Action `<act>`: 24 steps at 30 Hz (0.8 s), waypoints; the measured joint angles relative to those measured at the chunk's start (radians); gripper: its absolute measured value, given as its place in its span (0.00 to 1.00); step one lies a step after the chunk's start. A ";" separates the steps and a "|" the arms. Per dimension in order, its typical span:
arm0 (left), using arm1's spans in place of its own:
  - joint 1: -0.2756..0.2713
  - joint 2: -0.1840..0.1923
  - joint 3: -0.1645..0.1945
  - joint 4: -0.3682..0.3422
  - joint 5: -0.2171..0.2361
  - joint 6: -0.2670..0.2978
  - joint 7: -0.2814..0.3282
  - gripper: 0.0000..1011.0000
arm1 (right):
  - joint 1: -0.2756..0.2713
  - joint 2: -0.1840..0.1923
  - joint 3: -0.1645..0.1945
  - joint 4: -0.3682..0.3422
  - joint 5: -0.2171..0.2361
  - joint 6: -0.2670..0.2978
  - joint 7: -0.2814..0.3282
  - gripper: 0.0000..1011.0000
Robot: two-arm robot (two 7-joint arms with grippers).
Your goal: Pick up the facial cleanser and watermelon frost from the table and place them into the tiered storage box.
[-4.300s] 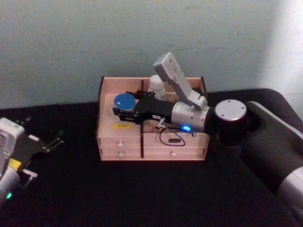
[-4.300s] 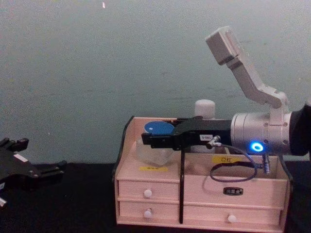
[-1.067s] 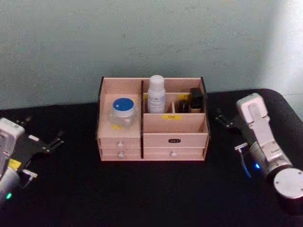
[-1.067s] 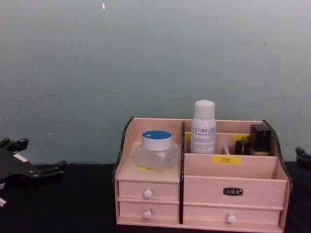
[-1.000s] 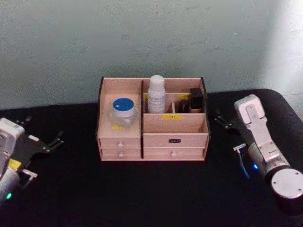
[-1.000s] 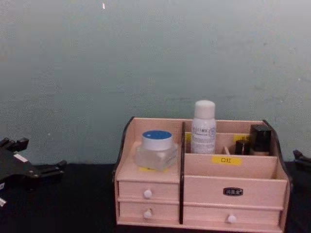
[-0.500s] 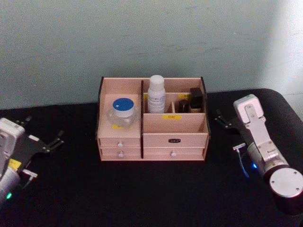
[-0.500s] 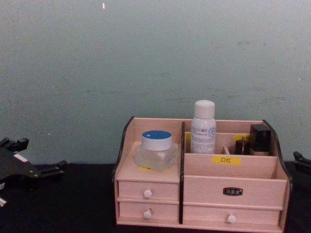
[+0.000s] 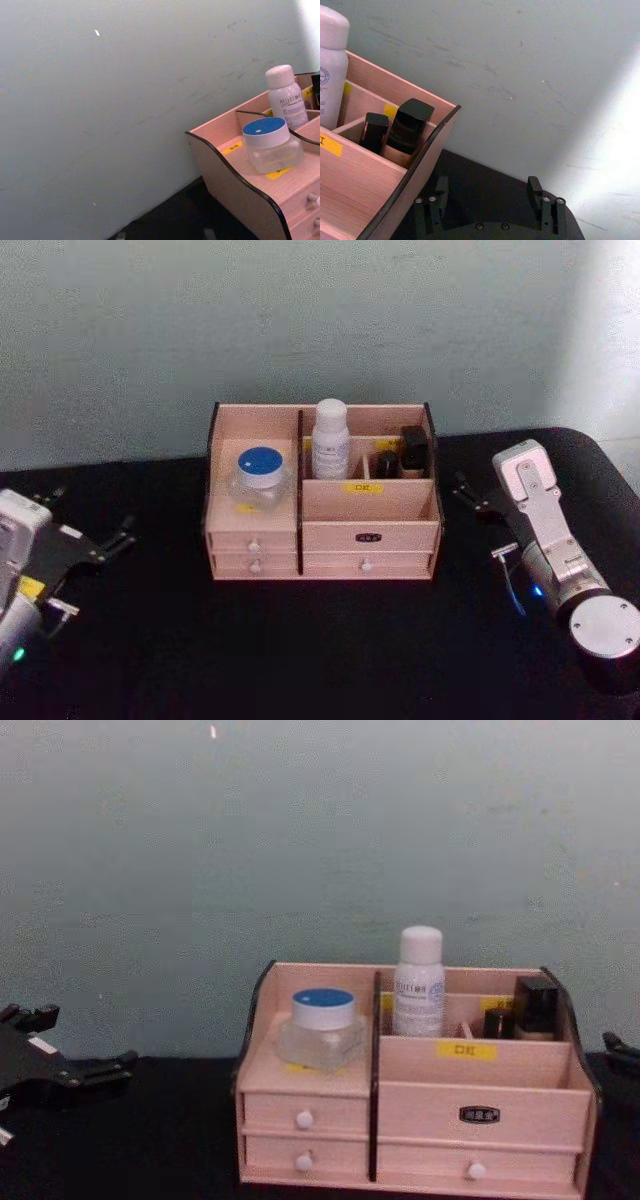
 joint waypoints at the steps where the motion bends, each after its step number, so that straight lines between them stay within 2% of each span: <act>1: 0.000 0.000 0.000 0.000 0.000 0.000 0.000 0.99 | 0.000 0.000 0.000 0.000 0.000 0.000 0.000 0.99; 24: 0.000 0.000 0.000 0.000 0.000 0.000 0.000 0.99 | -0.001 0.001 0.000 -0.002 0.001 0.000 0.001 0.99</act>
